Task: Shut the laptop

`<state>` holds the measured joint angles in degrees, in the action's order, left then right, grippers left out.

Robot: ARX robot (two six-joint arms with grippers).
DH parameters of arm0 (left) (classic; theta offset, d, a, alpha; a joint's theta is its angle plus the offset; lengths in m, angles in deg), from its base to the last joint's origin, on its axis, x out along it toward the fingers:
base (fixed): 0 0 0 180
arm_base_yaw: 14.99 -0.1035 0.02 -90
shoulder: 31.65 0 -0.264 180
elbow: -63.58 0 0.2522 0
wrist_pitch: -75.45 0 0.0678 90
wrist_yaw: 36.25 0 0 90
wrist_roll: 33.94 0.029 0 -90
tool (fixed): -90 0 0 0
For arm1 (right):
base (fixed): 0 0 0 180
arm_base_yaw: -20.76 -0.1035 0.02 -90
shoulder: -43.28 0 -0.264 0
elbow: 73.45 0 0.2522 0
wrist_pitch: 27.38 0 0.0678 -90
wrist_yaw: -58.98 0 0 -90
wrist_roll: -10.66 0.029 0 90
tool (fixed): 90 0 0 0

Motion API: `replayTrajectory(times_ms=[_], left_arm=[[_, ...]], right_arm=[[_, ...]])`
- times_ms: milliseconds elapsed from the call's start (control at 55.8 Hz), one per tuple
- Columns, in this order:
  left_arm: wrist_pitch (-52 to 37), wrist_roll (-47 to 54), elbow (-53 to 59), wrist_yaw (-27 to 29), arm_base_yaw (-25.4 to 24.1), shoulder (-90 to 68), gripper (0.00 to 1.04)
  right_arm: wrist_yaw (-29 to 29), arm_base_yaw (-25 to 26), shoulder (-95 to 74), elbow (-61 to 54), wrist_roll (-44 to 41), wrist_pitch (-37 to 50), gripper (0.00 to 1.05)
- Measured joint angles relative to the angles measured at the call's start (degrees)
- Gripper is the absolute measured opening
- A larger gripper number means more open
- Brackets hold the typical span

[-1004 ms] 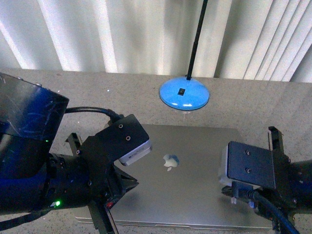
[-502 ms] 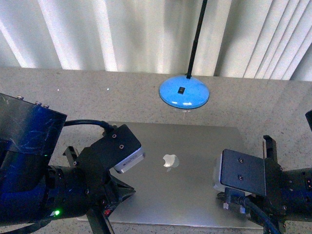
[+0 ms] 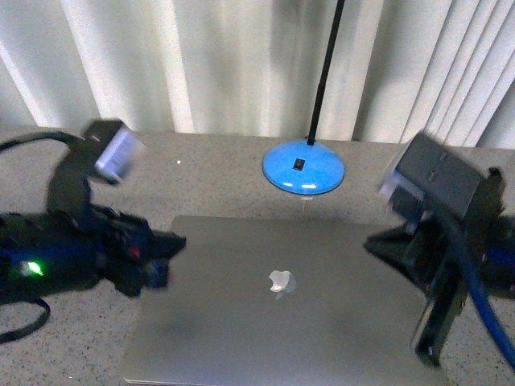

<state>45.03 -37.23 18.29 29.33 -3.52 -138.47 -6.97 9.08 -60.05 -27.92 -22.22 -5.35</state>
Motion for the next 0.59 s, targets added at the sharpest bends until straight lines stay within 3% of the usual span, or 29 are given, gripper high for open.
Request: replayTrajectory(times_ms=[125, 197, 287, 484, 520, 592], left_arm=[[-2.8, -13.7, 1.5, 1.7, -4.1, 3.8, 0.34], [-3.1, -24.1, 2.5, 4.9, -7.2, 7.0, 0.5], [-3.1, -29.9, 2.5, 5.3, -8.0, 7.8, 0.68], [-3.0, -32.5, 2.8, 5.2, -7.9, 7.8, 0.99], [-3.0, -32.7, 2.8, 5.2, -7.9, 7.8, 0.99], [-3.0, -33.0, 2.8, 5.2, -7.9, 7.8, 0.97]], right_arm=[[-5.7, 0.4, 3.4, 0.0, 14.0, 1.1, 0.29], [-6.3, 0.7, 4.0, 0.0, 21.4, 1.1, 0.45], [-6.3, 0.7, 3.9, 0.0, 24.7, 1.1, 0.63], [-6.2, 0.6, 3.9, 0.0, 26.3, 1.1, 0.94], [-6.3, 0.6, 3.9, 0.0, 26.3, 1.1, 0.99], [-6.4, 0.7, 3.9, 0.0, 26.6, 1.1, 0.97]])
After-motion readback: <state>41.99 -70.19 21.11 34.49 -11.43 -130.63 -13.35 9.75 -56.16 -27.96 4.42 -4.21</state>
